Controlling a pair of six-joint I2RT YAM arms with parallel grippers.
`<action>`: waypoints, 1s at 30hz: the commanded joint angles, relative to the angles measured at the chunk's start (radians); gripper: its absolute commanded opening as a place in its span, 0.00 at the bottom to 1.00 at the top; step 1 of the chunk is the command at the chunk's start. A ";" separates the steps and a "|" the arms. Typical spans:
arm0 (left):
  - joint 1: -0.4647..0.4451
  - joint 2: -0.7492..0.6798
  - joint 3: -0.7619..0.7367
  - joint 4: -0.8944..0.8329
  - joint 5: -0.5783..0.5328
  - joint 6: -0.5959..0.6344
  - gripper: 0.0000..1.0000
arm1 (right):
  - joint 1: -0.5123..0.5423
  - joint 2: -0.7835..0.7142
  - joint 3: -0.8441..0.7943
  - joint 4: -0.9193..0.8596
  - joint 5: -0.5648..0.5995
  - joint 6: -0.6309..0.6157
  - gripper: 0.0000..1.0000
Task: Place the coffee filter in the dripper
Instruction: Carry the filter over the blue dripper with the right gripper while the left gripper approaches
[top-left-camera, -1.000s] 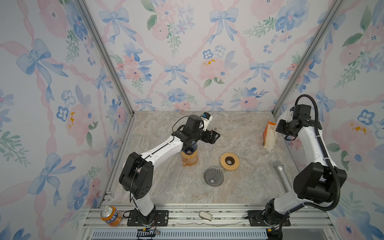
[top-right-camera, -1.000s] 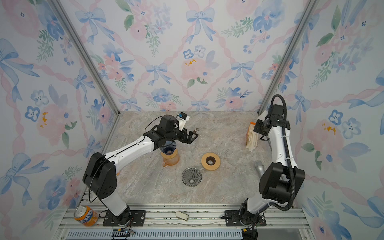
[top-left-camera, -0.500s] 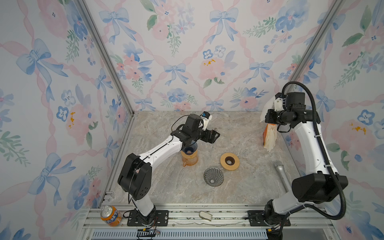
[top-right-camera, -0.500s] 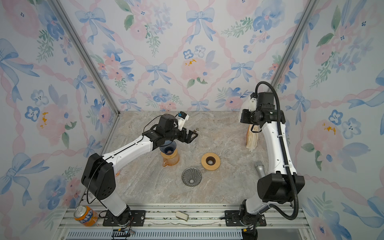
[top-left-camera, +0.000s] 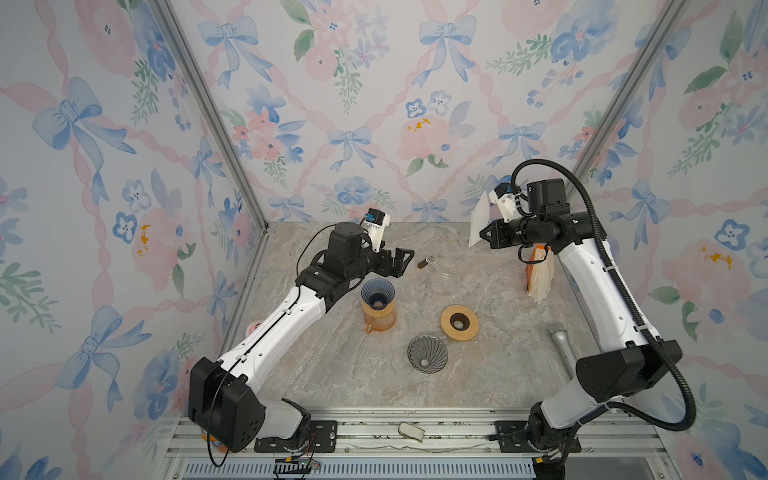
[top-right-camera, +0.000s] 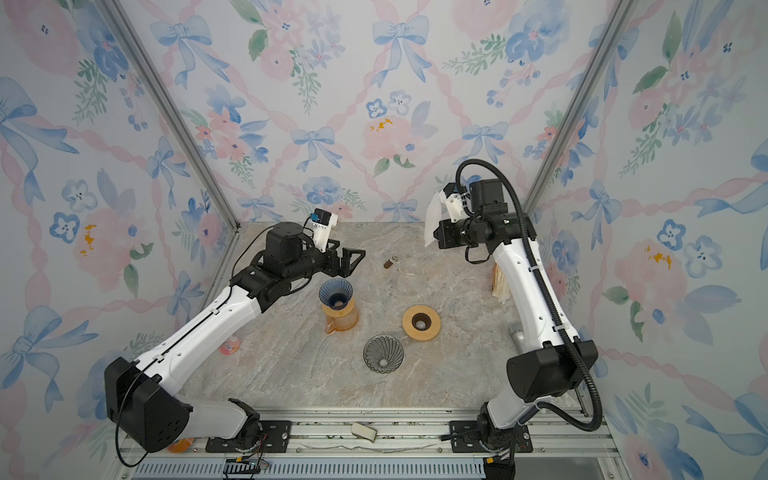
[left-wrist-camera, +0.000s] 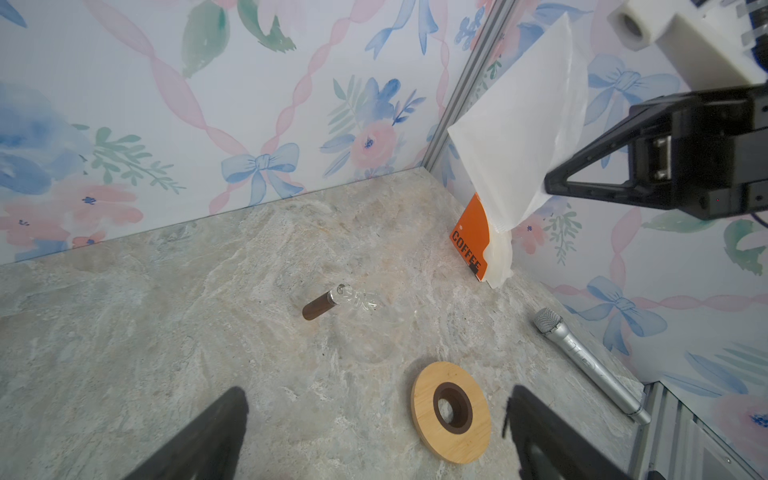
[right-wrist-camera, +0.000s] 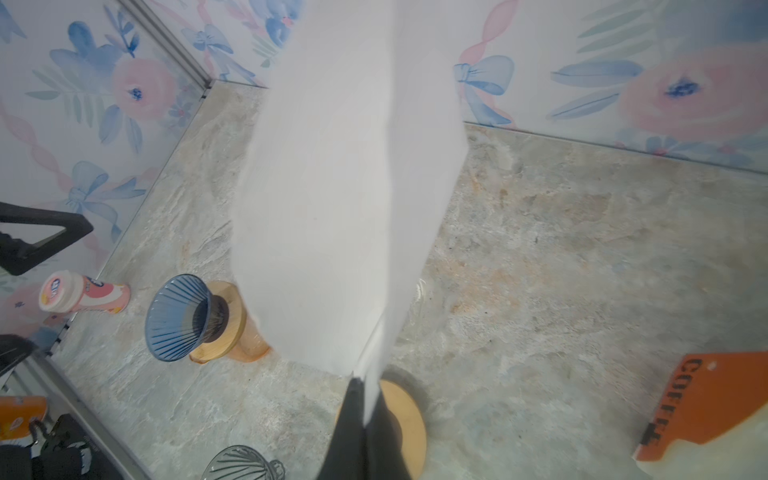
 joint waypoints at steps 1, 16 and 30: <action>0.021 -0.066 -0.047 -0.048 -0.026 -0.014 0.98 | 0.065 0.020 0.047 0.019 -0.111 0.017 0.00; 0.078 -0.246 -0.097 -0.259 -0.032 -0.010 0.98 | 0.338 0.194 0.175 -0.058 -0.206 0.132 0.00; 0.084 -0.200 -0.082 -0.285 -0.042 -0.027 0.98 | 0.441 0.338 0.282 -0.249 -0.193 0.224 0.00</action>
